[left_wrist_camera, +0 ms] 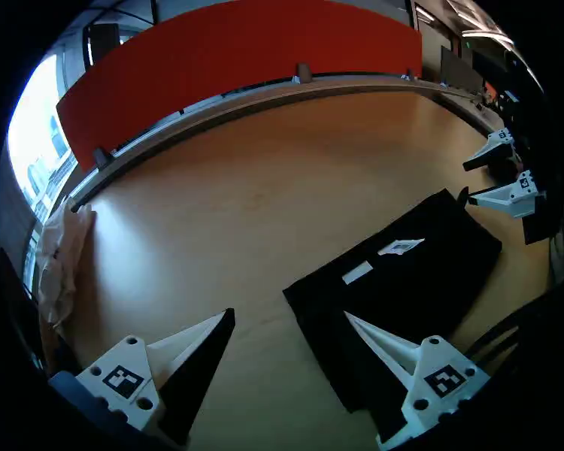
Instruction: Fold towel
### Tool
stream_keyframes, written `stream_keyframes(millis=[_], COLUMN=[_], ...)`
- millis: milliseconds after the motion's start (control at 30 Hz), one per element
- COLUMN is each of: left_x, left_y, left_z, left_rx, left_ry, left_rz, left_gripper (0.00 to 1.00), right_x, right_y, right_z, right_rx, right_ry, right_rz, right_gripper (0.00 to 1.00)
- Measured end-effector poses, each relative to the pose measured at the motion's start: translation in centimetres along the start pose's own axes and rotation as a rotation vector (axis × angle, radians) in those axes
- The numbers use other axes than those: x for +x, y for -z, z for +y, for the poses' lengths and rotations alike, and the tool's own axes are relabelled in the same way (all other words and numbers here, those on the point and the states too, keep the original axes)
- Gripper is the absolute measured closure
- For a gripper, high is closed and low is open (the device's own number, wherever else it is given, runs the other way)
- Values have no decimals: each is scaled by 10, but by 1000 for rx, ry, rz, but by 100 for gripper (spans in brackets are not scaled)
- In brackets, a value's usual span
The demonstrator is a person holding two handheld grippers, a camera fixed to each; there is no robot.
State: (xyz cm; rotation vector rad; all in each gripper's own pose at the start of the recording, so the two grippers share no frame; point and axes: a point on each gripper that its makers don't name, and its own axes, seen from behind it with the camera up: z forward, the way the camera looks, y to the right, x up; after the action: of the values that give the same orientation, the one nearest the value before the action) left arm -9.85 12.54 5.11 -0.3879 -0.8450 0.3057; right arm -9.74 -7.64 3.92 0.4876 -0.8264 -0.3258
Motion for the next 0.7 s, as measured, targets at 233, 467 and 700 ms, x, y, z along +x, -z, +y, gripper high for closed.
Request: stream_keyframes(millis=[233, 467, 700], left_x=[-1, -7, -18], left_y=[6, 17, 29], left_z=[-3, 1, 6], left_rx=[7, -2, -3], left_ry=[0, 27, 44], left_rz=[6, 16, 16], left_gripper=[4, 4, 4], right_x=[1, -1, -10], right_y=[5, 18, 32], right_z=[-1, -9, -19], right_rx=[-3, 1, 5], right_ry=[-2, -16, -33], right_rz=[9, 24, 31], right_gripper=[0, 0, 0])
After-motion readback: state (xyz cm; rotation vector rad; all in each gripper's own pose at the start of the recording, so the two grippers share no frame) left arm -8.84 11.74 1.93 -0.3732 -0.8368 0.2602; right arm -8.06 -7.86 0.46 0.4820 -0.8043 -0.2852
